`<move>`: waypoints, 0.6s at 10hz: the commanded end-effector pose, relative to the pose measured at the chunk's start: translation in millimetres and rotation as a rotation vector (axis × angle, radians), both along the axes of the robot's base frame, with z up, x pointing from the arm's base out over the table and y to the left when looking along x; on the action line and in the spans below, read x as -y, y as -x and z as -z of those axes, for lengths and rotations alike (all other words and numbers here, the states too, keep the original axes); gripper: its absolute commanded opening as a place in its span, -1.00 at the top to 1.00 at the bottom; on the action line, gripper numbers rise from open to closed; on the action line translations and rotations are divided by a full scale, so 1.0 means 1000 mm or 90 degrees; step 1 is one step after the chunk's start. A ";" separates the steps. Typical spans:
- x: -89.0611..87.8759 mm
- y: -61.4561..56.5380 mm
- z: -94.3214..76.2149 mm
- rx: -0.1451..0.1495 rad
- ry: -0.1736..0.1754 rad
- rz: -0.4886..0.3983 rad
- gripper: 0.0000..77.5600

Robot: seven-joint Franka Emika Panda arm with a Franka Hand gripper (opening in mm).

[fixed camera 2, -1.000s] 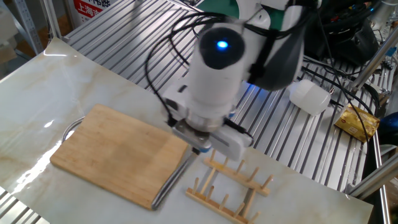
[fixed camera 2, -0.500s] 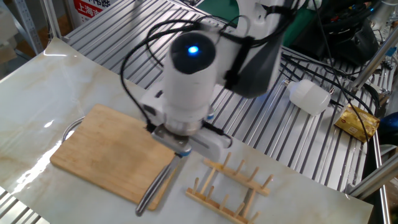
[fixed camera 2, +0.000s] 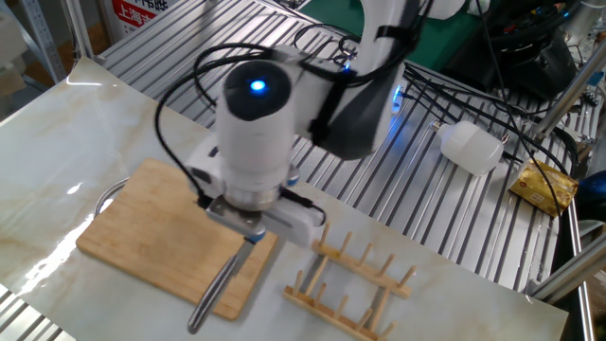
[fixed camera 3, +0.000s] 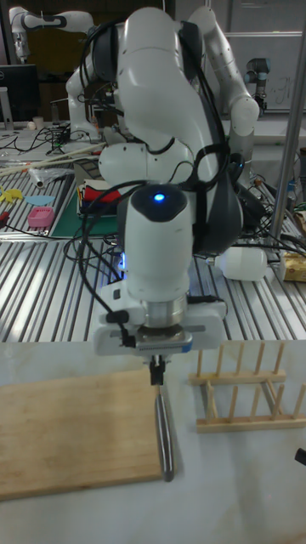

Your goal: Put the knife on the cutting board

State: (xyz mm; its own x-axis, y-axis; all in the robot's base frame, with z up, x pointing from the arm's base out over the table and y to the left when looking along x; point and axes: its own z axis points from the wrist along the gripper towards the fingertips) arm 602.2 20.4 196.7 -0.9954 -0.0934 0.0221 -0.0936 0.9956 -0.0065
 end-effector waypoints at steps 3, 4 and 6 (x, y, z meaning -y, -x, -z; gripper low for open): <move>0.018 -0.014 0.025 0.006 -0.024 -0.010 0.97; 0.020 -0.017 0.031 0.006 -0.032 -0.012 0.97; 0.024 -0.022 0.045 0.007 -0.060 -0.008 0.97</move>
State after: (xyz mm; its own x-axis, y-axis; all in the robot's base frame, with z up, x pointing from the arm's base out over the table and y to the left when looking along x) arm 616.7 1.5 161.0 -0.9937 -0.1111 0.0124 -0.1105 0.9930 0.0427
